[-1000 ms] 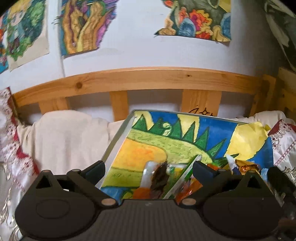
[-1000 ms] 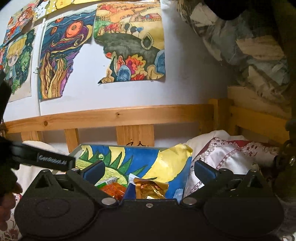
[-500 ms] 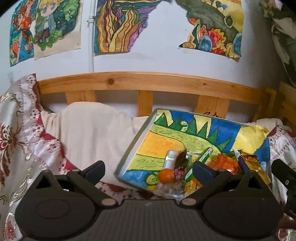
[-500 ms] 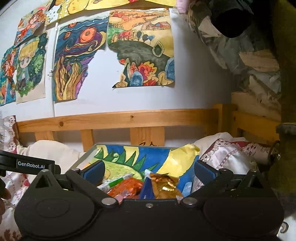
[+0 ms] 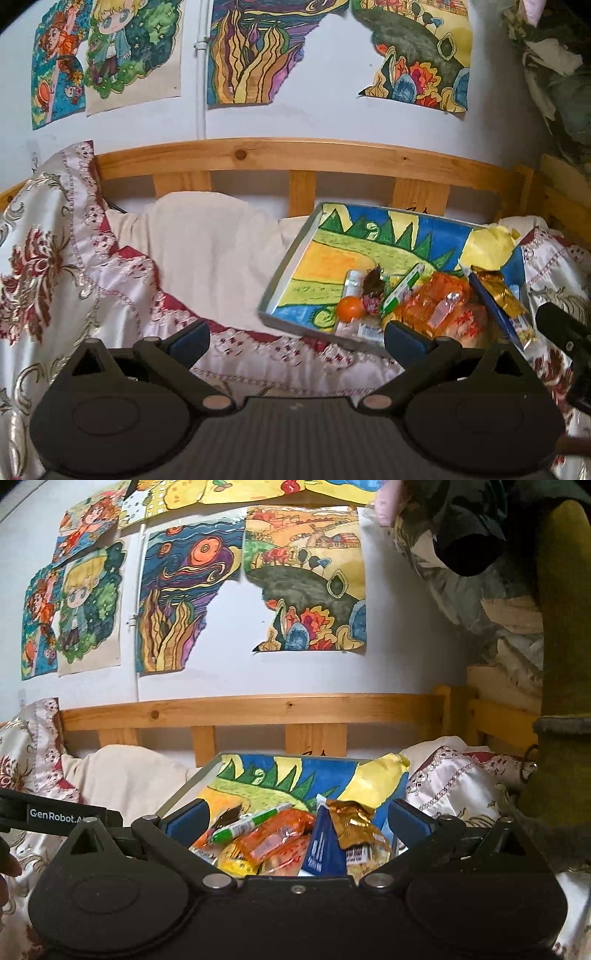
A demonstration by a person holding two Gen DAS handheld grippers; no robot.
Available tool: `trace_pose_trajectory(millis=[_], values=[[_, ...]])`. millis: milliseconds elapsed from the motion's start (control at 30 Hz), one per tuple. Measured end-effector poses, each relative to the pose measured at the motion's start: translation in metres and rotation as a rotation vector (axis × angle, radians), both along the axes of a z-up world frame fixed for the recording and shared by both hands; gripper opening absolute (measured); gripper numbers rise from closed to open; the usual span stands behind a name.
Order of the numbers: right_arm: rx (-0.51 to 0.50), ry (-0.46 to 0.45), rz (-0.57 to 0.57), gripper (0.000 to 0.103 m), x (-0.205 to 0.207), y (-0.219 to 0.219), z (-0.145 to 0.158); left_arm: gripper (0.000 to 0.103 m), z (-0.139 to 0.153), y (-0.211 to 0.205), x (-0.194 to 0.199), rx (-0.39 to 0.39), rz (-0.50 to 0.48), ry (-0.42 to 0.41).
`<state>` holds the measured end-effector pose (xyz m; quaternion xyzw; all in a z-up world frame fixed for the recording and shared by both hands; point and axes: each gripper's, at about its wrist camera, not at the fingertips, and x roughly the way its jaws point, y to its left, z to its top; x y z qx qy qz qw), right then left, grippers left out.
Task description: Organize snacks
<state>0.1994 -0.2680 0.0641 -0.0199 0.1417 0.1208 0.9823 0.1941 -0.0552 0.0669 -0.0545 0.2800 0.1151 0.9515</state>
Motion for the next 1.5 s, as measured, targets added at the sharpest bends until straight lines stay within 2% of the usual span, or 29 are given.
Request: trace_pose_trajectory(millis=[300, 500, 867, 1133, 1333, 1500], values=[[-0.003, 0.034, 0.017, 0.102, -0.038, 0.010, -0.006, 0.102, -0.006, 0.010, -0.034, 0.016, -0.018, -0.008], [0.000, 0.031, 0.008, 0.102, -0.059, 0.014, -0.009, 0.102, -0.011, 0.018, -0.055, 0.031, -0.014, -0.047], [0.008, 0.041, -0.008, 0.102, -0.089, 0.020, -0.017, 0.102, -0.019, 0.038, -0.082, -0.028, -0.010, -0.071], [0.002, 0.098, -0.001, 0.102, -0.104, 0.030, -0.027, 0.102, -0.028, 0.044, -0.098, -0.019, -0.052, -0.074], [-0.004, 0.093, -0.012, 0.102, -0.115, 0.035, -0.028, 0.102, -0.036, 0.053, -0.109, -0.050, -0.051, -0.069], [0.006, 0.125, -0.036, 0.102, -0.120, 0.035, -0.033, 0.102, -0.038, 0.054, -0.116, -0.039, -0.073, -0.073]])
